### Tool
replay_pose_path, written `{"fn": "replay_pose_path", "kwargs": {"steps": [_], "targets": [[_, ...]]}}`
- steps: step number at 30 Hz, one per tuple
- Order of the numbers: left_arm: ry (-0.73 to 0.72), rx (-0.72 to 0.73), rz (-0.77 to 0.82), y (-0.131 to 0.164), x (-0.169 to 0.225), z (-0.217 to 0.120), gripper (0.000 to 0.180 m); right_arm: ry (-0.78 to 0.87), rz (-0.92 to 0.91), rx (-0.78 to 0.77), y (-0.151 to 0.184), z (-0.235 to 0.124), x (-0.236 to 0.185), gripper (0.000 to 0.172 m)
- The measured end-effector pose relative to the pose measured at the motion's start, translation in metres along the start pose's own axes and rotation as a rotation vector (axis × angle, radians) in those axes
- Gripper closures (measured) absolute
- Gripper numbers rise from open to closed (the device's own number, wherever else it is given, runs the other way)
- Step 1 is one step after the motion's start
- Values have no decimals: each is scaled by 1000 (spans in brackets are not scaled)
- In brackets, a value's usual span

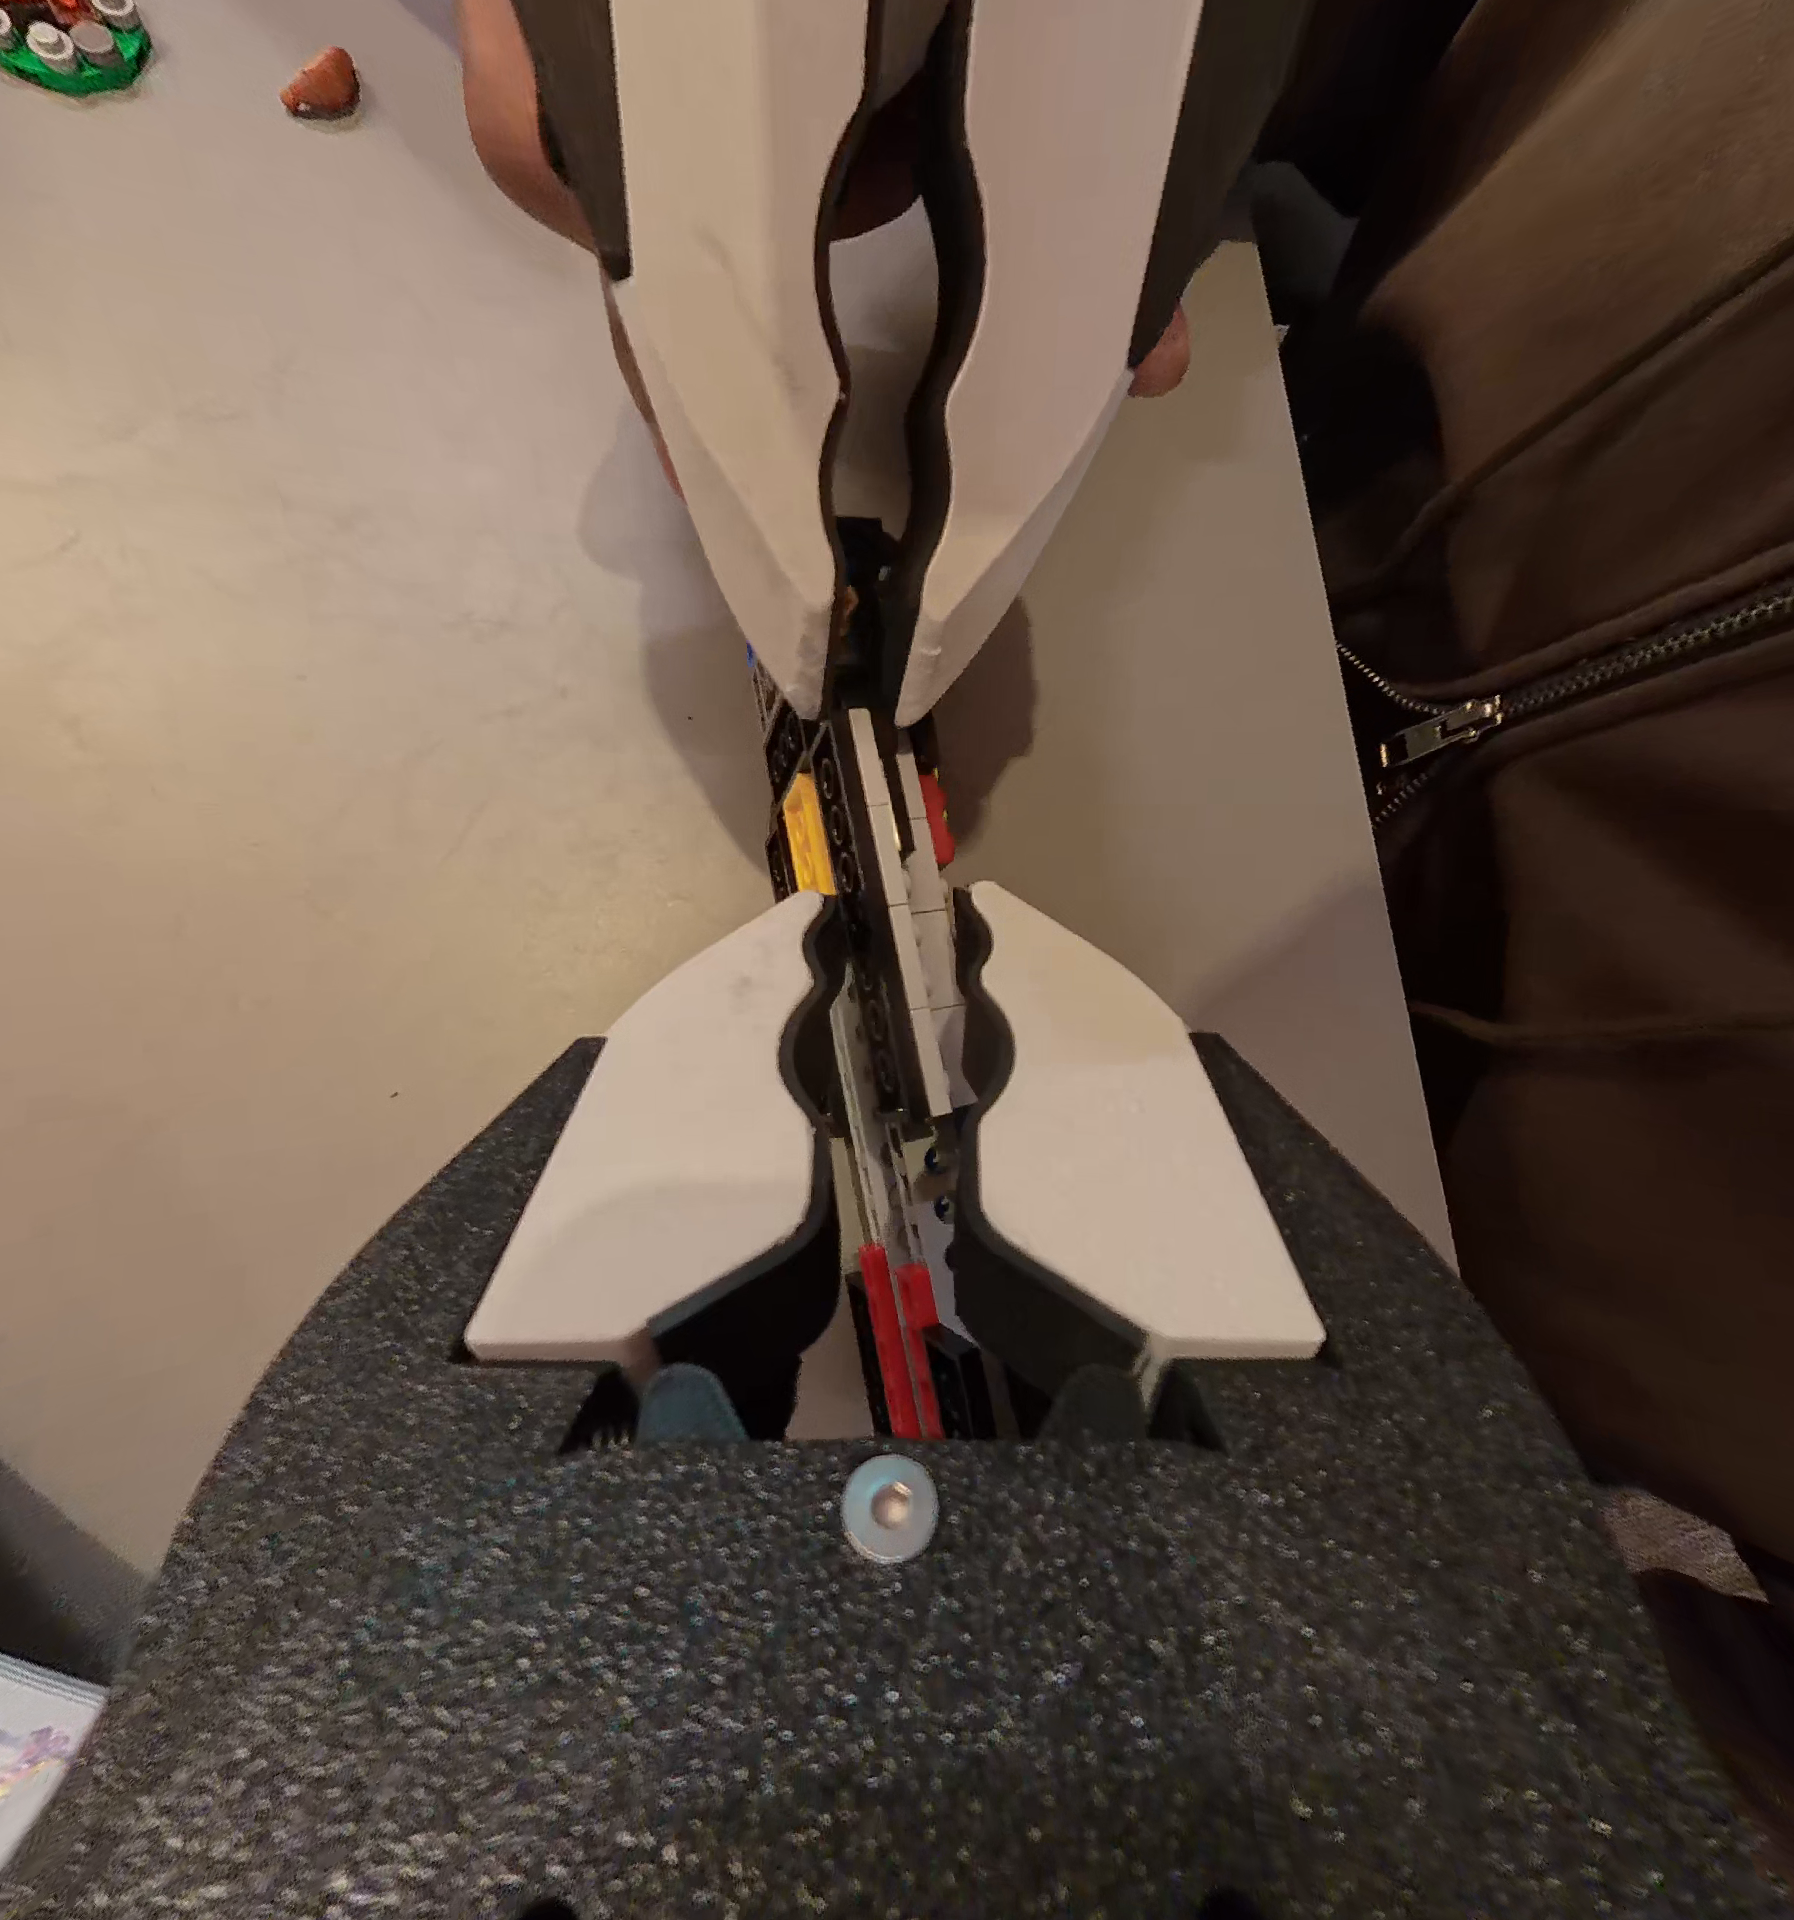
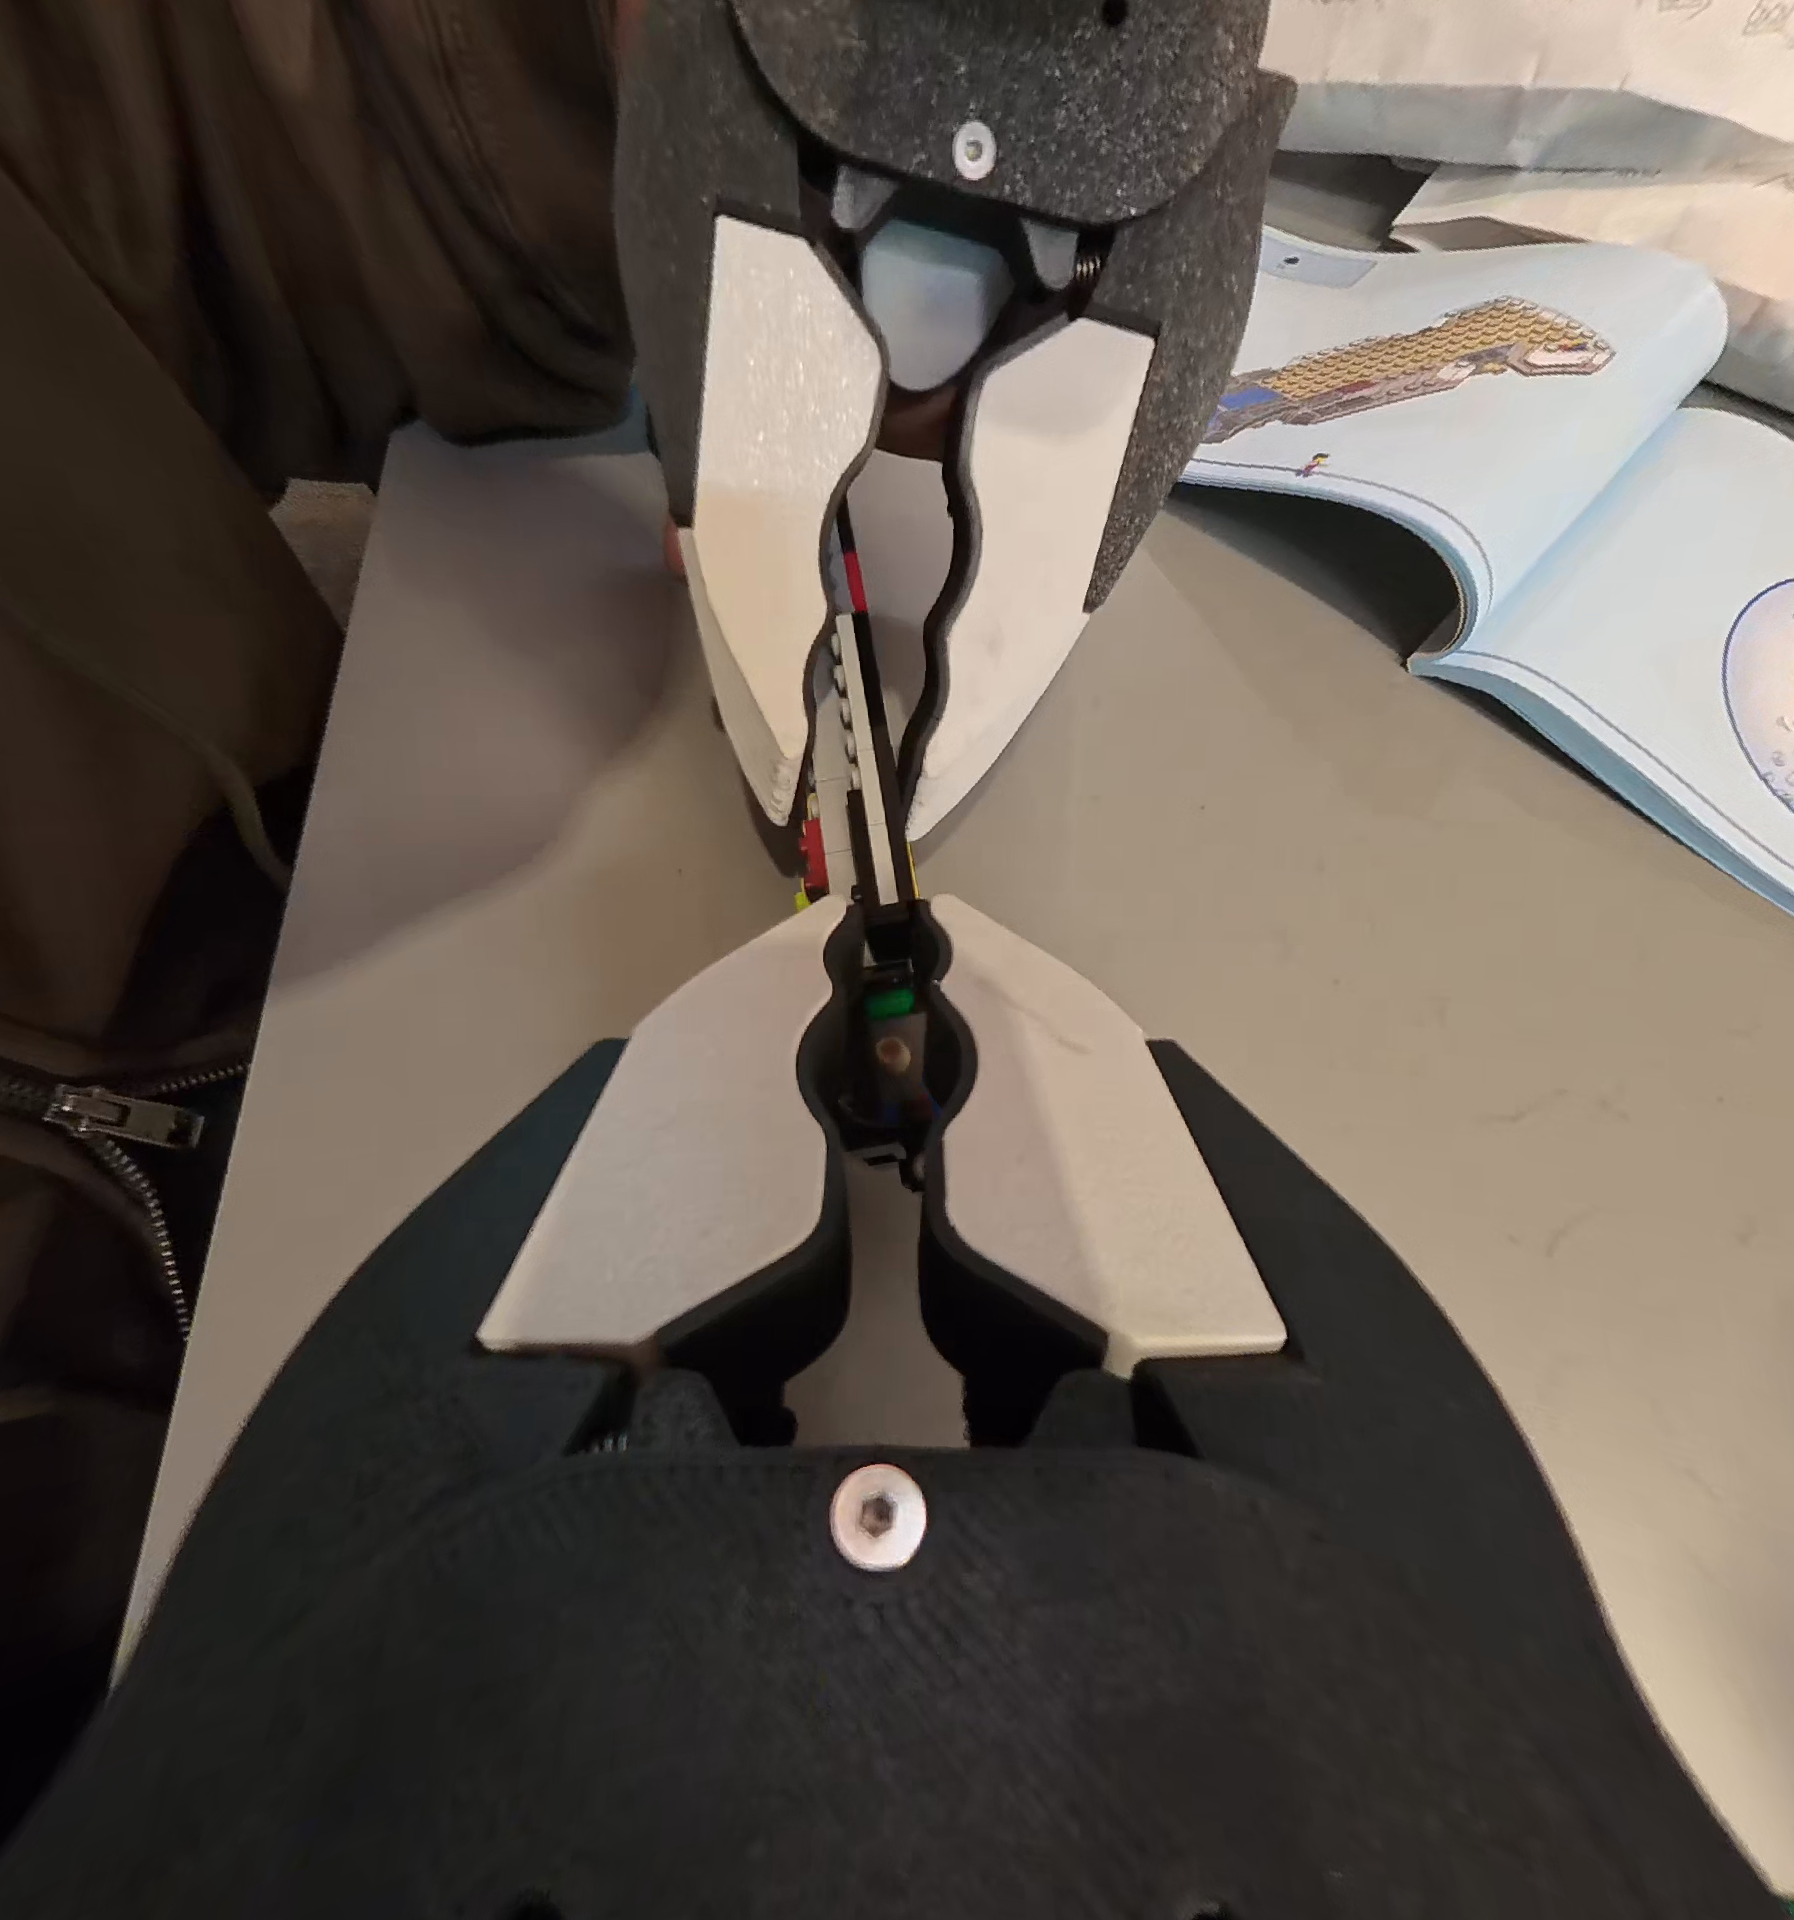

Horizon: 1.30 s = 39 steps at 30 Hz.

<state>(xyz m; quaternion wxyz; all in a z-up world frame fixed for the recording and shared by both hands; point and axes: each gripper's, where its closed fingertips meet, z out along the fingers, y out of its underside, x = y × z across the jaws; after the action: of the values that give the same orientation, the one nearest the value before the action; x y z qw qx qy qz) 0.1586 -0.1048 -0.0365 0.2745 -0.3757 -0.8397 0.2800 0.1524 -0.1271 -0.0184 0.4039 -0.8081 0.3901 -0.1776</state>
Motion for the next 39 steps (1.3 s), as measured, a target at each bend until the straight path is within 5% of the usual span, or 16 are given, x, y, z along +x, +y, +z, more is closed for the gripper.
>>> {"fn": "replay_pose_path", "kwargs": {"steps": [39], "targets": [[110, 83, -118, -3, -3, 3, 160, 139, -448, 62, 1, -5, -1, 165]]}}
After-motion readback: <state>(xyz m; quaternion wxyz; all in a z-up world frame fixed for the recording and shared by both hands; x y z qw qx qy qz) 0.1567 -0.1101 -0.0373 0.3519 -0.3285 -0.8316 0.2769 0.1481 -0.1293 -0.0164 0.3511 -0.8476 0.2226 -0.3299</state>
